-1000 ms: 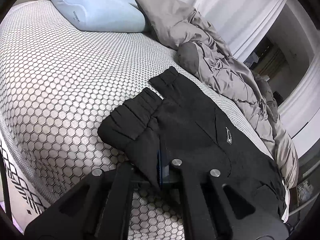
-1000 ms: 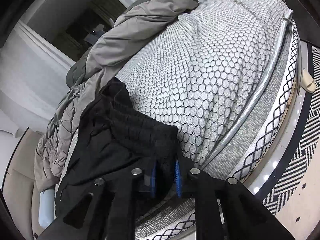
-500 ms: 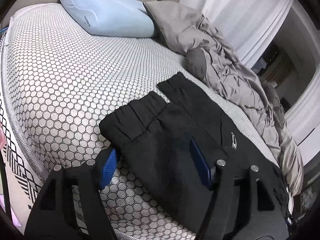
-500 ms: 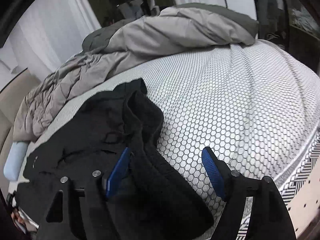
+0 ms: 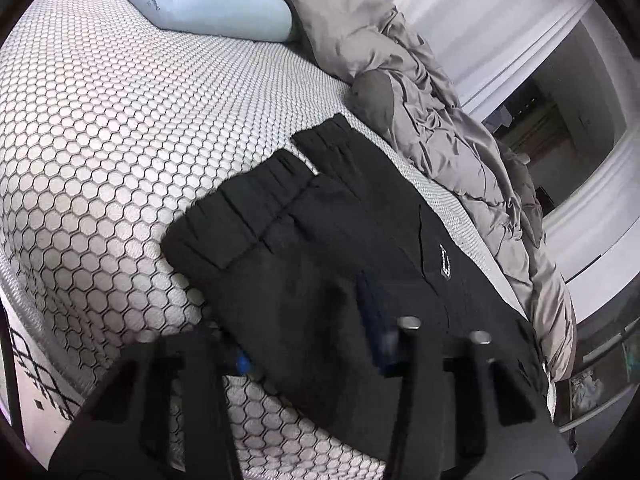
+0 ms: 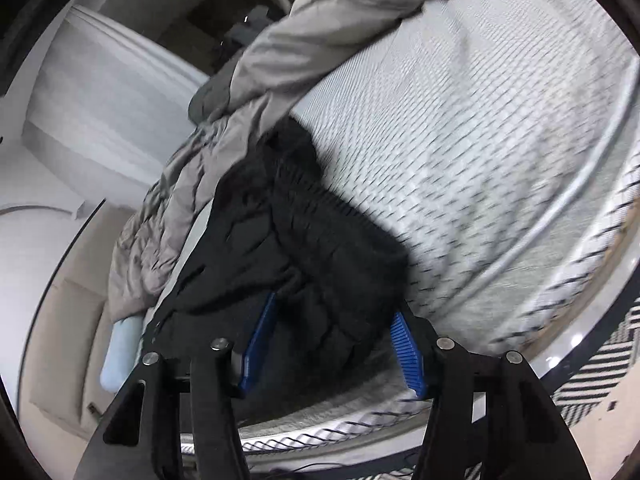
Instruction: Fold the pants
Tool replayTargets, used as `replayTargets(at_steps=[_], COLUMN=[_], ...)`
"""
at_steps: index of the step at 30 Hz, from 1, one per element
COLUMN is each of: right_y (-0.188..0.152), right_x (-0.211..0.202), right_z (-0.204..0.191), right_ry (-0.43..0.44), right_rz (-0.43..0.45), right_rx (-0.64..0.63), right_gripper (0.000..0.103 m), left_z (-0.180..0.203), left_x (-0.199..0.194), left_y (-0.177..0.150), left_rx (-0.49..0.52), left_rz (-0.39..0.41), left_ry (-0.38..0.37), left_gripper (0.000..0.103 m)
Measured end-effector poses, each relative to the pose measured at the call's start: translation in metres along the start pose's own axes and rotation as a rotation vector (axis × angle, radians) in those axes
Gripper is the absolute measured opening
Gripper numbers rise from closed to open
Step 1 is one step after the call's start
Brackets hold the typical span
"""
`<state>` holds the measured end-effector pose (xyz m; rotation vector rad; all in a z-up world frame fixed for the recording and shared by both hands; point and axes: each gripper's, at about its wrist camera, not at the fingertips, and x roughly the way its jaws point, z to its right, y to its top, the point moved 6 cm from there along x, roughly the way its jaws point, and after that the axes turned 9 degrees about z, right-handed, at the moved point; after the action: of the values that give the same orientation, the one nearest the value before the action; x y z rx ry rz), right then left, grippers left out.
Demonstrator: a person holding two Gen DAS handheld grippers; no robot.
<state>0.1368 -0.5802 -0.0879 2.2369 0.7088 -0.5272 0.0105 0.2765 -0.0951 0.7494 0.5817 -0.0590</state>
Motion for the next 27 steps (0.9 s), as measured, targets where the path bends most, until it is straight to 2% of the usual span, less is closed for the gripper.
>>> replayTargets(at_steps=[1,2,3,4,7,9,11,14,18,21,24,27], right_y=[-0.001,0.000,0.004,0.008,0.019,0.014,0.006,0.008,0.023,0.046,0.077,0.115], right_x=[0.005,0.008,0.007,0.000,-0.023,-0.012,0.001,-0.012,-0.037,-0.038,-0.035,-0.008], right_z=[-0.001,-0.004,-0.009,-0.015,-0.023,-0.010,0.006,0.009,-0.025,-0.062,-0.090,-0.121], right_ry=[-0.017,-0.052,-0.056,-0.046,-0.031,-0.052,-0.072,-0.012,0.001,0.004,0.005,-0.022], right_rz=[-0.002,0.006,0.028,0.066,0.176,0.140,0.089,0.129,0.236,0.294,0.356,0.382], right_rx=[-0.002,-0.027,-0.047,-0.064,-0.065,-0.006,0.054,0.123,0.037,-0.009,-0.022,-0.058], right_gripper=[0.051,0.038,0.017,0.012,0.012,0.012,0.012,0.011,0.010,0.010,0.010,0.010], left_z=[0.001,0.003,0.004,0.005,-0.002,-0.010,-0.011,-0.006,0.010,0.029,0.052,0.078], left_x=[-0.001,-0.004,-0.008,-0.012,-0.009,-0.001,-0.002,-0.010,-0.030,-0.031,-0.019,0.009], left_y=[0.001,0.002,0.004,0.004,0.001,0.000,0.004,0.010,0.029,0.051,0.076,0.105], left_rx=[0.015,0.019,0.017,0.018,-0.008,-0.052,-0.060,-0.040,-0.039,-0.011,0.016,0.057], left_rz=[0.012,0.027,0.045,0.056,0.022,-0.018,-0.002,0.032,0.090,0.111,0.114,0.108], left_ry=[0.009,0.003,-0.010,-0.023,-0.018,-0.024,-0.028,-0.039,-0.078,-0.082,-0.079,-0.054], left_gripper=[0.003,0.001,0.000,0.000,0.000,0.000,0.000,0.000,0.000,0.000,0.000,0.000])
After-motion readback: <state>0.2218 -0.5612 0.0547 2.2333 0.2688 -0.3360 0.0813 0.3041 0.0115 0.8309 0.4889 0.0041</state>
